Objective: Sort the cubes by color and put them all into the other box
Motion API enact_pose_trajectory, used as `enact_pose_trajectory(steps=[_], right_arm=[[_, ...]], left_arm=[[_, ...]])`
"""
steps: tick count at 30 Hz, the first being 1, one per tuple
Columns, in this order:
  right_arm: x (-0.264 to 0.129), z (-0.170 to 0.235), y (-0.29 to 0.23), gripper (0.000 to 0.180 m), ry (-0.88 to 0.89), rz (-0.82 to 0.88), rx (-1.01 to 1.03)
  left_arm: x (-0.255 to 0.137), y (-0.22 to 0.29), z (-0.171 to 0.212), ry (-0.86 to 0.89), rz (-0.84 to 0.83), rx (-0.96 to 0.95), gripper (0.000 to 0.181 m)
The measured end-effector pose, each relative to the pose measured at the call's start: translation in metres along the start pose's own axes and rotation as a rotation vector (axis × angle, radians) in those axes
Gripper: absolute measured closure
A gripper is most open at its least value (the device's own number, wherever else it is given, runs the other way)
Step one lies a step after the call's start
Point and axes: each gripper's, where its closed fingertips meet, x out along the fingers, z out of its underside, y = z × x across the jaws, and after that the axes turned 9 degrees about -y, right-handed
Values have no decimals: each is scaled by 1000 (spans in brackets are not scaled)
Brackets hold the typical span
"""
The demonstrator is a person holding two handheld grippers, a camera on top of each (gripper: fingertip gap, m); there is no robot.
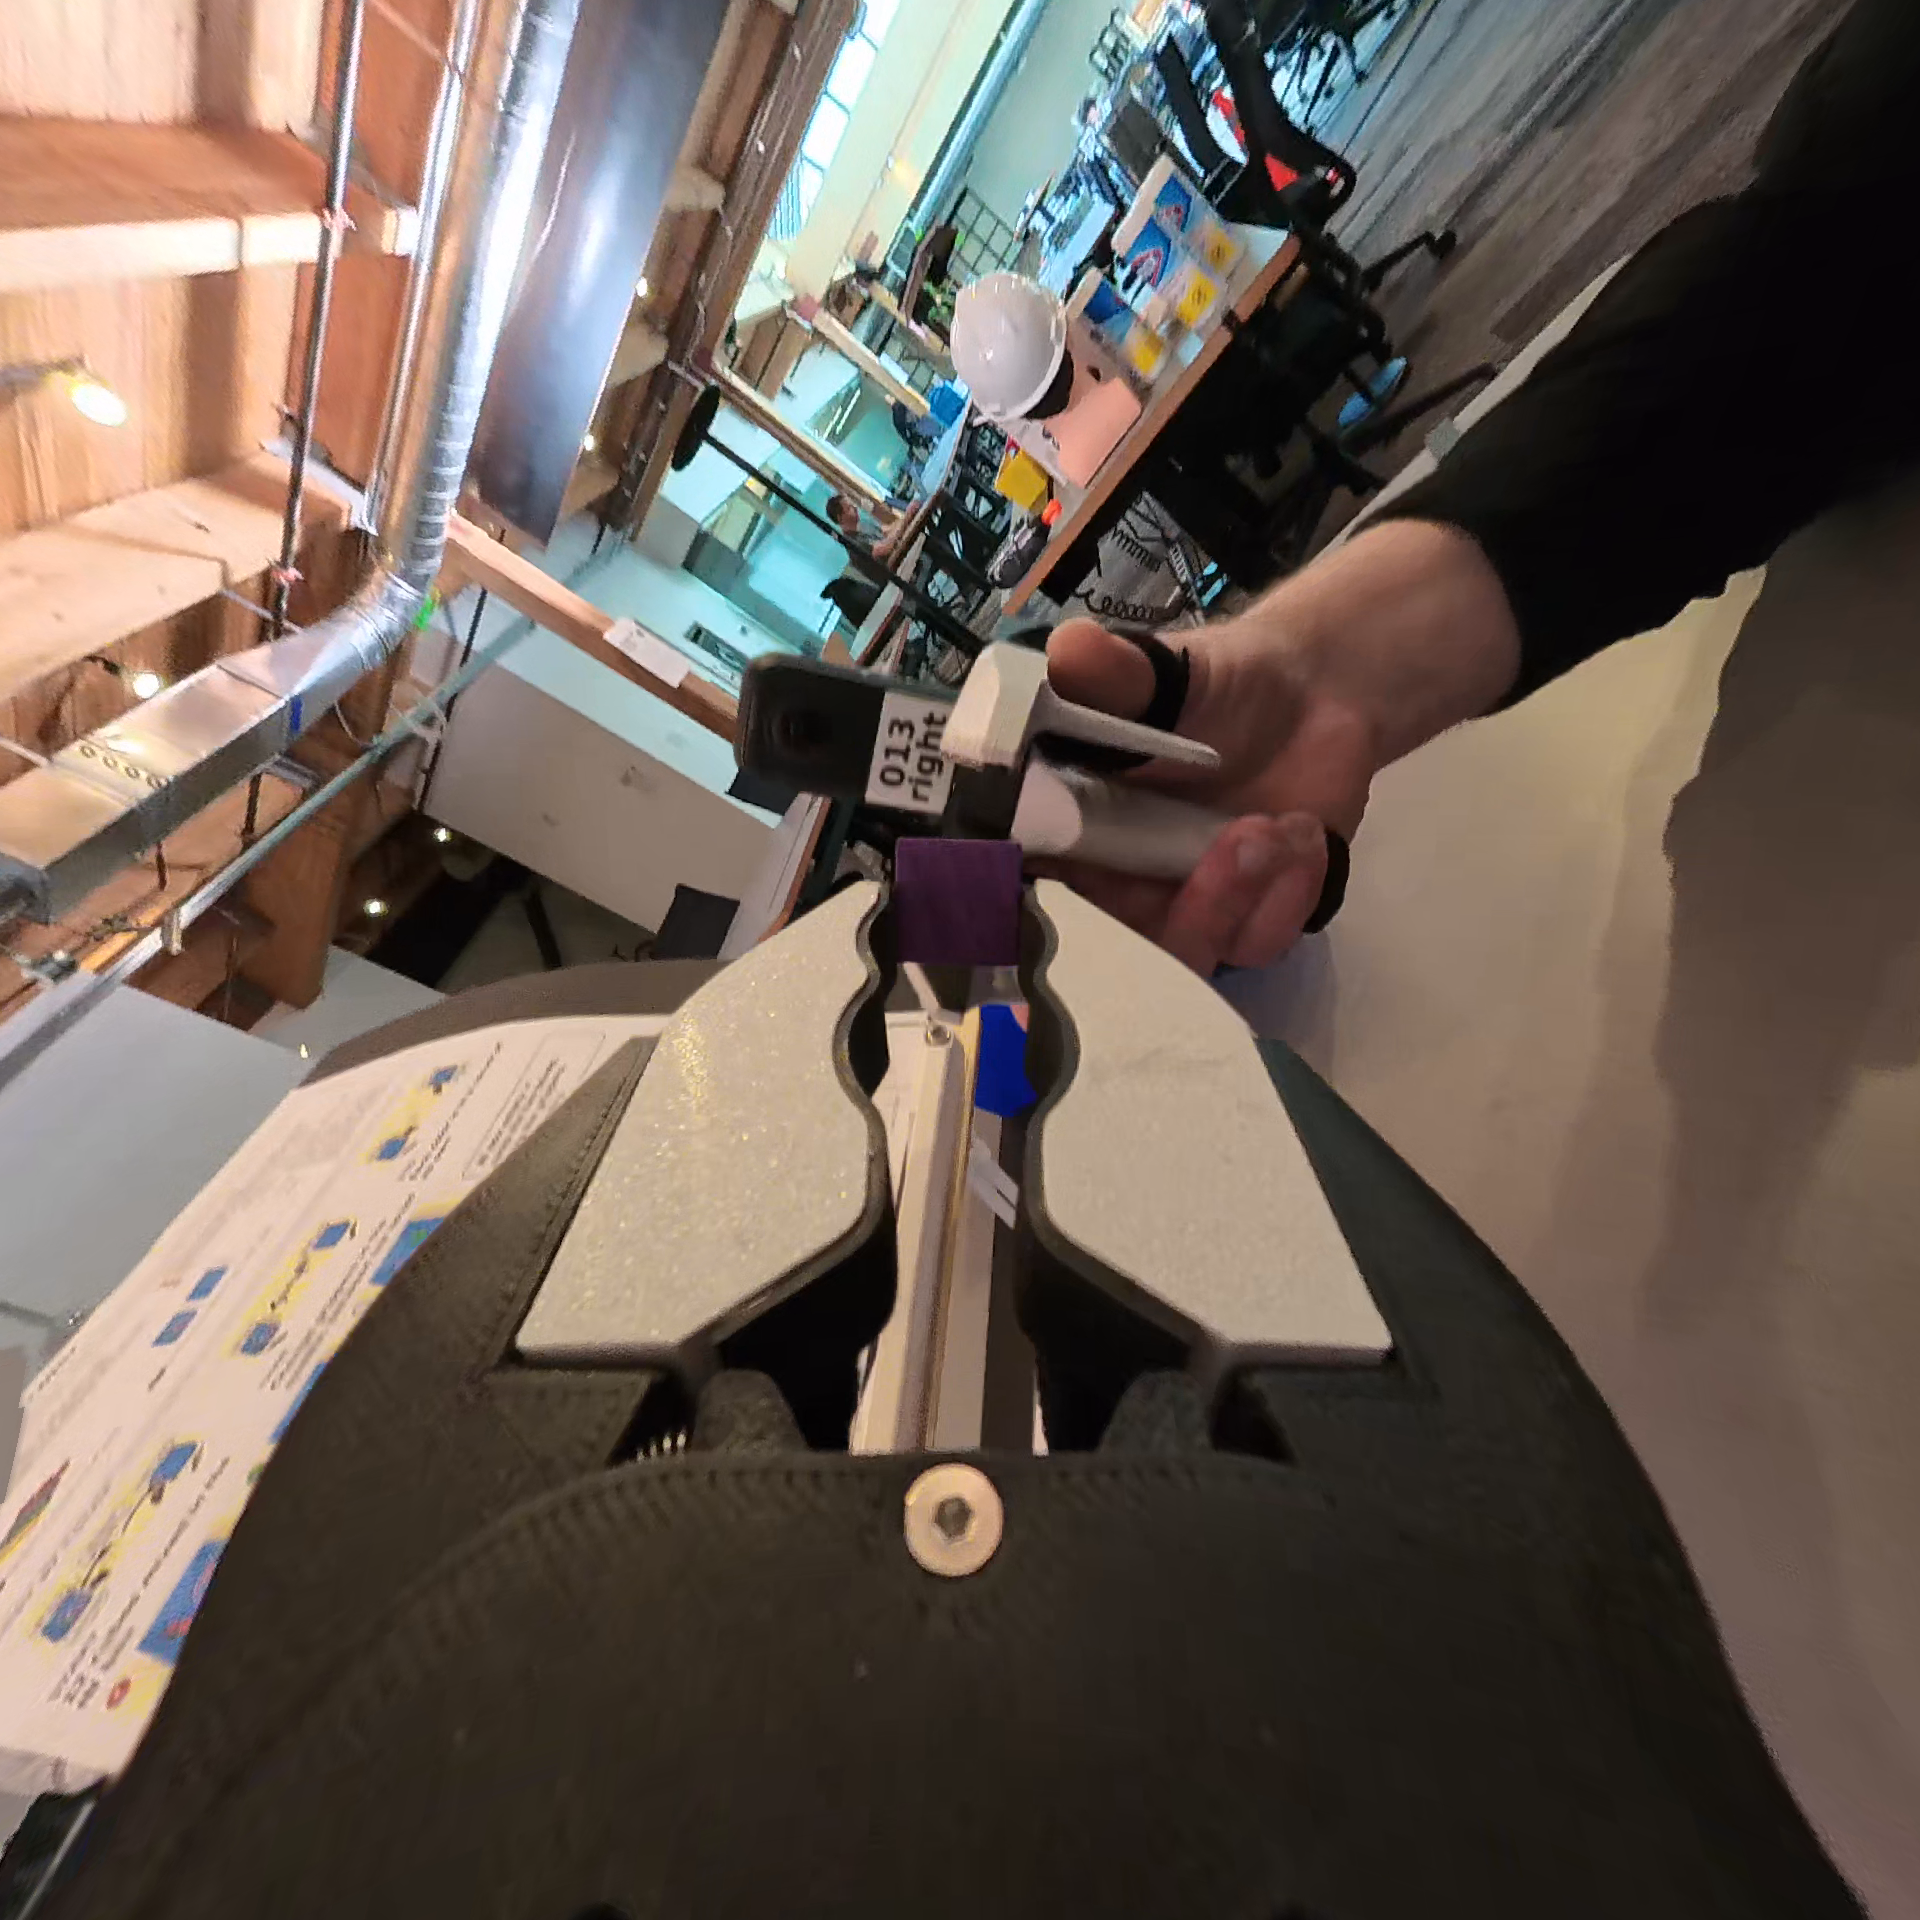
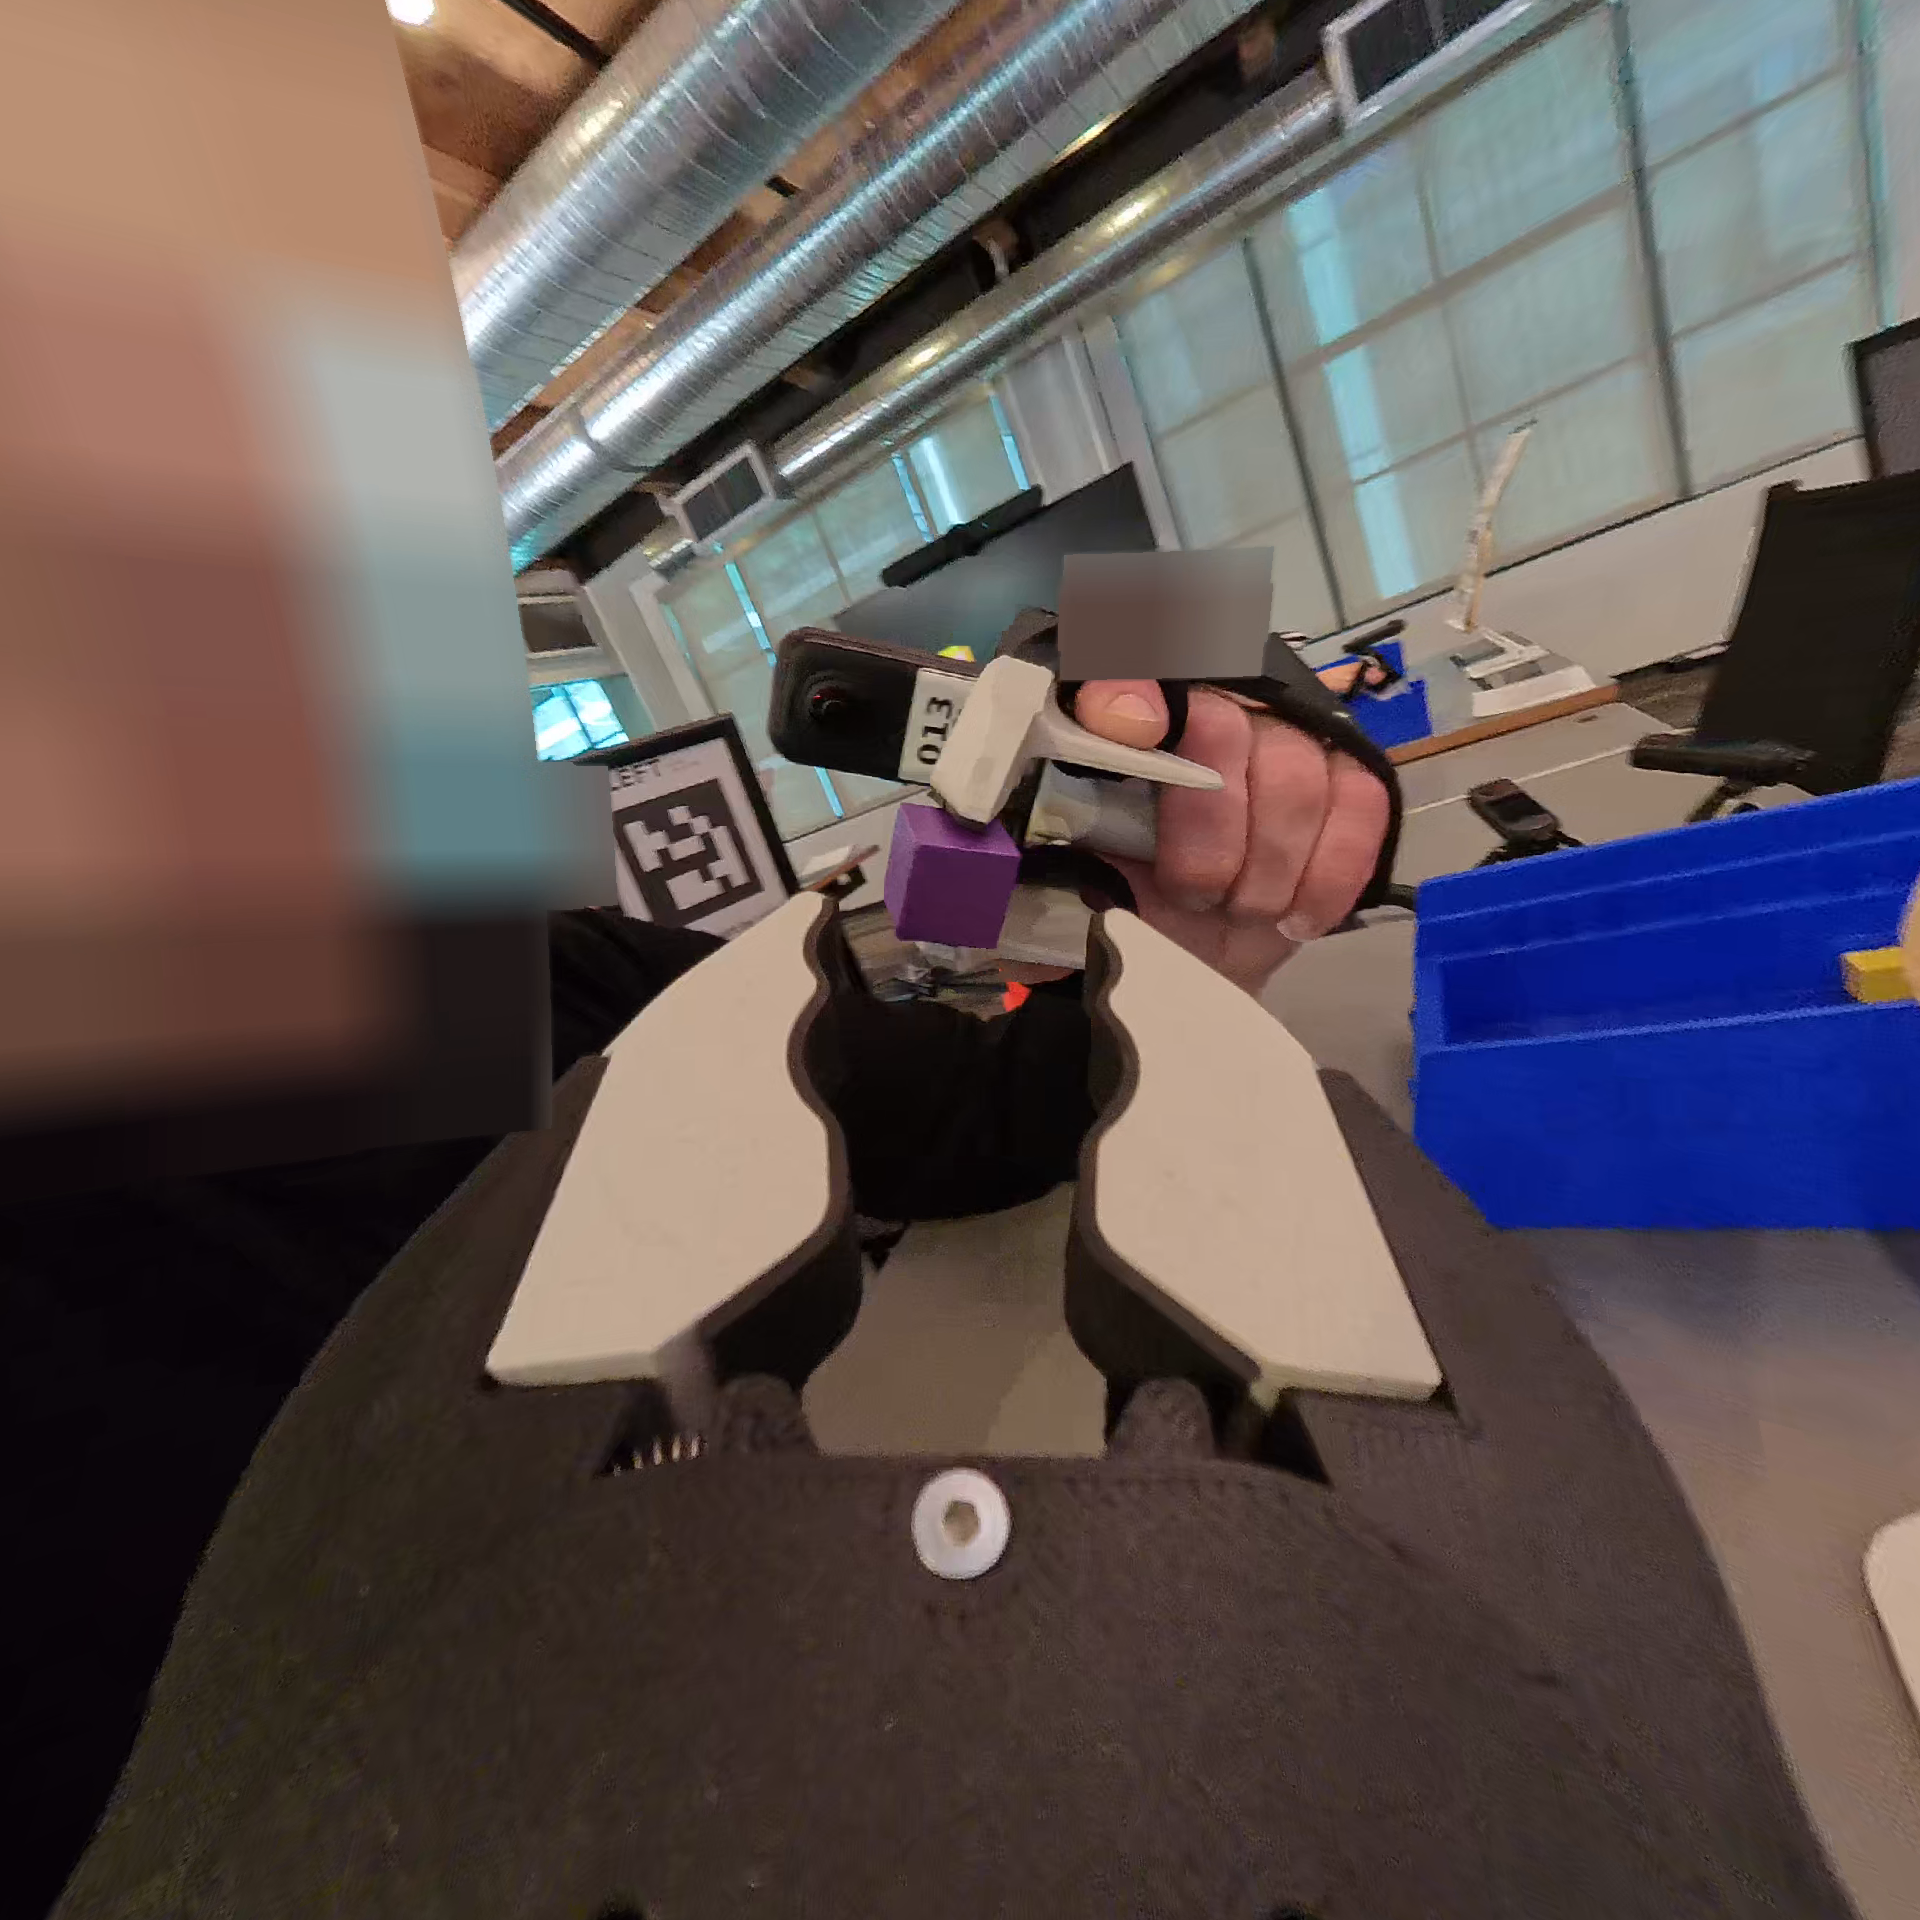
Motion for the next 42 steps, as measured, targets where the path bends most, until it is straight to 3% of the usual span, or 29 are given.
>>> enact_pose_trajectory(steps=[7, 11, 14, 18, 21, 24, 31, 34, 42], right_arm=[[12, 5, -17, 136, -18, -130, 14], [13, 6, -21, 156, -10, -156, 4], [12, 7, -21, 157, 0, -176, 14], [13, 5, -20, 157, 7, -148, -9], [3, 0, -14, 156, 13, -76, -39], [-16, -8, 2, 157, -30, 125, -135], [-108, -44, 35, 157, -155, 872, -475], [-151, -58, 34, 157, -190, 1104, -578], [-265, -60, 41, 156, -251, 1475, -507]], left_arm=[[8, 7, -14, 19, 7, 53, 159], [12, 13, -14, 21, 24, 60, 159], [12, 14, -14, 15, 28, 66, 159], [11, 11, -13, 11, 27, 55, 158], [5, -1, -11, 1, -19, 30, 146], [-7, -17, -5, -23, -65, 11, 146], [-32, -50, 15, -128, -158, -45, 181], [-38, -62, 28, -188, -202, -75, 181], [-51, -85, 90, -366, -299, -244, 181]])
